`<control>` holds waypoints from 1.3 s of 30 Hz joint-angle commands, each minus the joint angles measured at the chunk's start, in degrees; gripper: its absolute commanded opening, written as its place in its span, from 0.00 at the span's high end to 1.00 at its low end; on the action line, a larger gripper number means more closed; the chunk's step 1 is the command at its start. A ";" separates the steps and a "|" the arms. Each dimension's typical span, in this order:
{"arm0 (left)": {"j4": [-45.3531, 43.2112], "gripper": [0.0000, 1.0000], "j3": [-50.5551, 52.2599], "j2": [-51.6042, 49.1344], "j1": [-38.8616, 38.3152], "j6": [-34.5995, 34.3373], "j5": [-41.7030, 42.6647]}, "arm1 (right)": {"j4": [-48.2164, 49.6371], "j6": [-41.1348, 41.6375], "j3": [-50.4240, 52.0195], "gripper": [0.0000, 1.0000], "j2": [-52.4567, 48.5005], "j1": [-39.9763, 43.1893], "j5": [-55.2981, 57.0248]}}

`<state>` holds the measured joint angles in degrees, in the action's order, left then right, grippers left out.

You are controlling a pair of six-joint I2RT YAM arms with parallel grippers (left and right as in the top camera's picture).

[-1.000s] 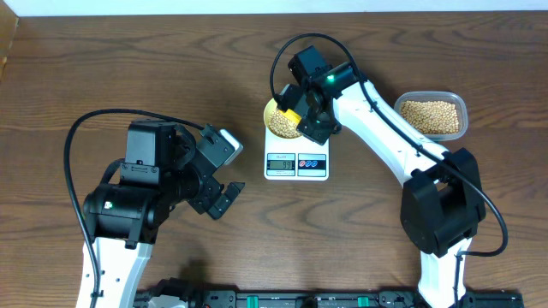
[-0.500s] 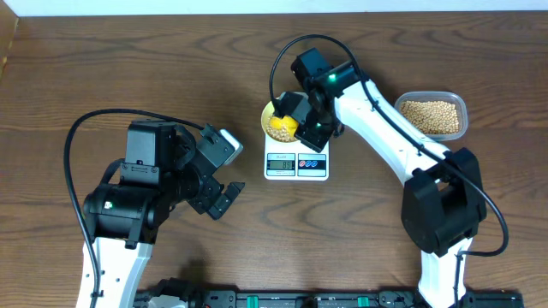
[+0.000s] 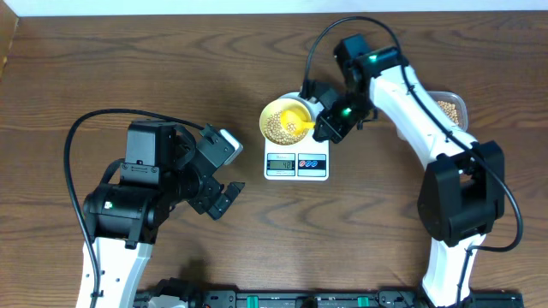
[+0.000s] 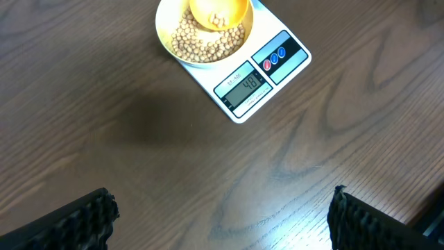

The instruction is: Scoop item into bowl and weigh 50g on scale

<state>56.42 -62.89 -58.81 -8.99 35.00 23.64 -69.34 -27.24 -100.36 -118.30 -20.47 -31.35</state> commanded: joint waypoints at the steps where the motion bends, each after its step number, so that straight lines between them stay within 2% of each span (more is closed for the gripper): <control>1: 0.09 0.01 -1.09 -0.02 0.31 0.98 -0.13 | -0.46 0.66 -1.33 0.99 -0.11 2.05 -8.13; 9: 0.09 0.01 -1.09 -0.02 0.31 0.98 -0.11 | -2.21 0.63 -3.91 0.99 -0.09 3.23 -7.93; 39: 0.09 0.01 -1.09 -0.02 0.31 0.98 -0.13 | 2.75 1.62 -3.74 0.99 -2.49 0.92 0.28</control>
<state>56.42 -62.89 -58.81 -8.99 35.00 23.64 -67.40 -27.00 -103.02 -119.55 -19.44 -31.66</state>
